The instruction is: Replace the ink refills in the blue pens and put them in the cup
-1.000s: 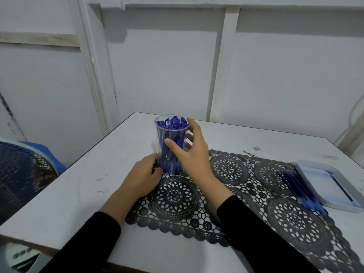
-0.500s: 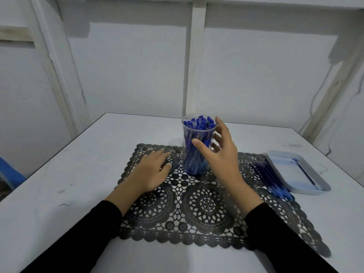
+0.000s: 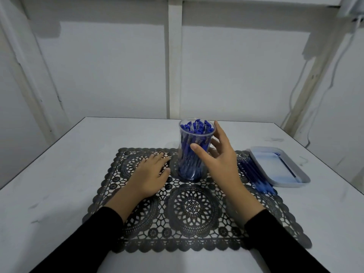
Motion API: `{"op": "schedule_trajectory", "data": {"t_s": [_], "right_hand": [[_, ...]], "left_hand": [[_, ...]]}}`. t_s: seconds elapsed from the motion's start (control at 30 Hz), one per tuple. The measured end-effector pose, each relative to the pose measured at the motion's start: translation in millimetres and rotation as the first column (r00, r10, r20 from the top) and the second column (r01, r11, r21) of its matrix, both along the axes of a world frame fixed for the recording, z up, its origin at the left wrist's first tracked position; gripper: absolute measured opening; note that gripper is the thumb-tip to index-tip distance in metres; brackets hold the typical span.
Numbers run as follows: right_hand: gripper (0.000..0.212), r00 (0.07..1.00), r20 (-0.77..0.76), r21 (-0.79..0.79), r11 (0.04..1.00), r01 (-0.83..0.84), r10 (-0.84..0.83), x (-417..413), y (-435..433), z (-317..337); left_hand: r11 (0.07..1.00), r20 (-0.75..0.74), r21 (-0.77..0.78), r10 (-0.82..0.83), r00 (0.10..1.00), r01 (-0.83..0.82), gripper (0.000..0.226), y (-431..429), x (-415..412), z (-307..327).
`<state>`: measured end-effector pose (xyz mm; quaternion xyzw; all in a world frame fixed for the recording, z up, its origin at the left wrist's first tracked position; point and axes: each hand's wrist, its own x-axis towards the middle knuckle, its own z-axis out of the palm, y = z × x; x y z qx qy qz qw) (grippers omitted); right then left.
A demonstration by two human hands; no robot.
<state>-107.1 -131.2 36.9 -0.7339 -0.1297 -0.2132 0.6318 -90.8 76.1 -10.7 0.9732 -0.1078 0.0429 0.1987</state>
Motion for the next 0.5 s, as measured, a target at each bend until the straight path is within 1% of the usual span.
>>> {"op": "schedule_trajectory", "data": {"t_s": [0.33, 0.43, 0.5], "right_hand": [[0.090, 0.999, -0.039, -0.019, 1.000, -0.022, 0.021, -1, 3, 2], [0.095, 0.997, -0.070, -0.031, 0.998, -0.046, 0.044, -2, 0, 3], [0.099, 0.993, -0.114, -0.054, 0.998, -0.016, 0.010, -11, -2, 4]], "left_hand": [[1.000, 0.002, -0.006, -0.006, 1.000, 0.006, 0.050, -1, -1, 0], [1.000, 0.005, -0.015, -0.001, 1.000, 0.001, 0.050, 1, -3, 3], [1.000, 0.039, -0.014, -0.002, 0.999, 0.002, 0.051, 2, -11, 8]]}}
